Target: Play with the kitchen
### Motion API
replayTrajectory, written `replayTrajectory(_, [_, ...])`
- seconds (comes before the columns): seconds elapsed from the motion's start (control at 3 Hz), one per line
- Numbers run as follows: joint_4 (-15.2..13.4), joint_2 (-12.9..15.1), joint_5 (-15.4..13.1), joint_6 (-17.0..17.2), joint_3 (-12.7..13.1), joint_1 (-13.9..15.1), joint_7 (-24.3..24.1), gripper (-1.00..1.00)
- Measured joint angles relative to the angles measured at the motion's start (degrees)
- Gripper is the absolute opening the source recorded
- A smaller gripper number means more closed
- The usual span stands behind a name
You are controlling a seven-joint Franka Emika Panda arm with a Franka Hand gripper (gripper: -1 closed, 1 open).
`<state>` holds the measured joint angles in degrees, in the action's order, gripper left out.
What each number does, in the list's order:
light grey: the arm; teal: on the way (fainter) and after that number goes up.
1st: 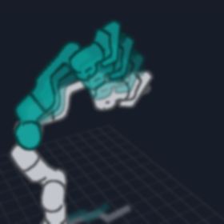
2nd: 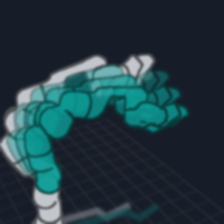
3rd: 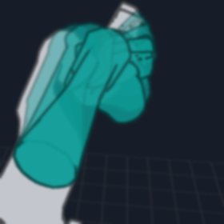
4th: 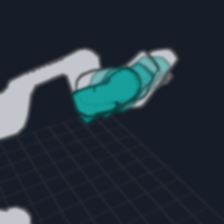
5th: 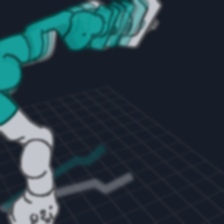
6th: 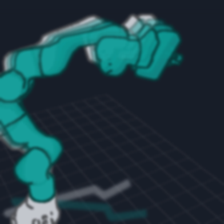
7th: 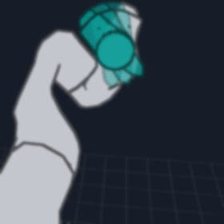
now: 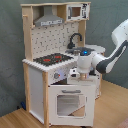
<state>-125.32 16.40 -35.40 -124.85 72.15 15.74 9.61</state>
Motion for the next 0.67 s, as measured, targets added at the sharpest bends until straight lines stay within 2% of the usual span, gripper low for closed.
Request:
replayTrajectory(0.33, [0.1, 0.1, 0.2, -0.6, 0.7, -0.1, -5.9, -1.0])
replayTrajectory(0.67, [0.4, 0.1, 0.3, -0.6, 2.7, -0.1, -11.5, -1.0])
